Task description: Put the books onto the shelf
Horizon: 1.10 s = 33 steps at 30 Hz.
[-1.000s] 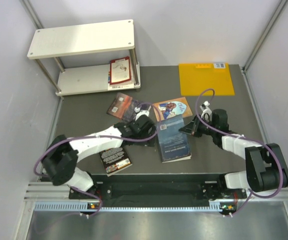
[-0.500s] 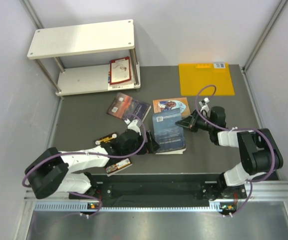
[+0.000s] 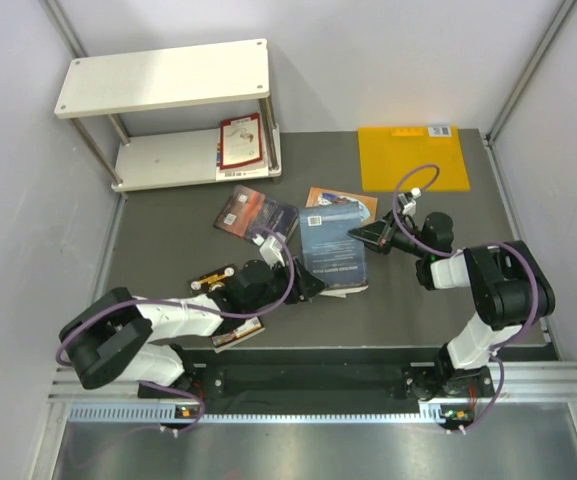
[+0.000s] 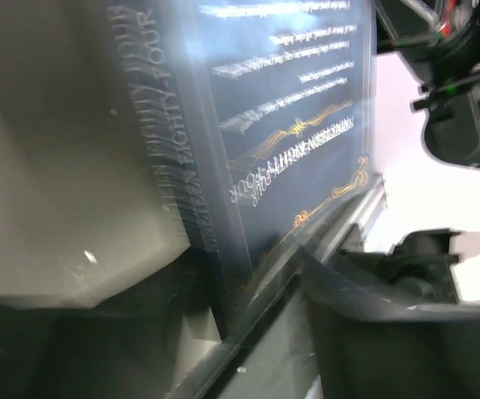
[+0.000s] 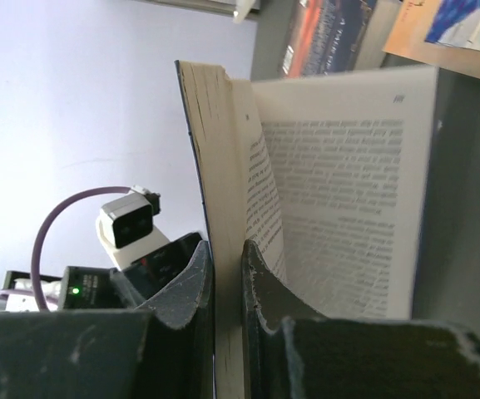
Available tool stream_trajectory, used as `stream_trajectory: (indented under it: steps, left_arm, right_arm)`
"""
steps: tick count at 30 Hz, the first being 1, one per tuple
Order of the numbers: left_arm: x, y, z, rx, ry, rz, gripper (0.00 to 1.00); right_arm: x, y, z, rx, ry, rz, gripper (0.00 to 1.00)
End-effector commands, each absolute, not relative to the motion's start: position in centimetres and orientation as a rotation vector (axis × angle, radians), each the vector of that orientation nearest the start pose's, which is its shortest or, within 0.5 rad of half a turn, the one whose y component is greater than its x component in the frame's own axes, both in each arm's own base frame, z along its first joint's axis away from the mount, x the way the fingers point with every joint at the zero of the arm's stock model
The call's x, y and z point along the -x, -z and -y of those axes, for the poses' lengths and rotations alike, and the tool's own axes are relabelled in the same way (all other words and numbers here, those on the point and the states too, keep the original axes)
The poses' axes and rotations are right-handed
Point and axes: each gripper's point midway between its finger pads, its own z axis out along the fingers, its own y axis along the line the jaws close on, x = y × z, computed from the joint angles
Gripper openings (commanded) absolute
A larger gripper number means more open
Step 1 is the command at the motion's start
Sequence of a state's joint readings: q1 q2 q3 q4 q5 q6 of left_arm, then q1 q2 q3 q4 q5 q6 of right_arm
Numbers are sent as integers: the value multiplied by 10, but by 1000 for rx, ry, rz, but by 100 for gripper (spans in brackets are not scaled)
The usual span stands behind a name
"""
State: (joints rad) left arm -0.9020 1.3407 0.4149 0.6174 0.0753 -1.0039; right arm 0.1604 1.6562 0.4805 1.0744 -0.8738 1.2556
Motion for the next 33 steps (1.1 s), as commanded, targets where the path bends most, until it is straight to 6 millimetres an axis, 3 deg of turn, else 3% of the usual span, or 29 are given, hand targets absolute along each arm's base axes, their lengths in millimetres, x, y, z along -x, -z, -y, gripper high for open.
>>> stream_trajectory:
  steps: [1,2,3,6,9,14,17,23,24,29,33]
  left_arm:
    - [-204,-138,344,24,1400,-2035,26]
    - [-204,-138,345,25,1396,-2042,6]
    - [-206,-137,347,34,1385,-2059,0]
    - [-210,-141,346,37,1361,-2059,0]
    - [-217,-138,334,49,1236,-2088,0]
    - [-233,-152,298,90,1038,-2062,0]
    - [-243,-159,271,120,976,-2056,0]
    - [-259,-178,235,78,956,-2019,0]
    - [-269,-183,222,86,941,-1994,0]
    - [-279,-206,206,-45,1032,-1949,0]
    - [-296,-222,177,-77,1017,-1894,0]
  right_arm:
    - [-313,-186,-219,-143,-1804,-1800,0]
    - [-313,-186,-219,-149,-1805,-1799,0]
    - [-313,-187,-219,-148,-1811,-1798,0]
    - [-312,-189,-220,-131,-1820,-1789,3]
    - [-313,-189,-220,-116,-1806,-1791,17]
    - [-316,-179,-219,-109,-1739,-1842,40]
    - [-318,-176,-219,-103,-1705,-1867,45]
    - [-321,-173,-218,-90,-1675,-1894,48]
    - [-321,-172,-218,-90,-1674,-1900,48]
    - [-318,-164,-218,-79,-1654,-1929,49]
    - [-314,-155,-217,-79,-1632,-1970,50]
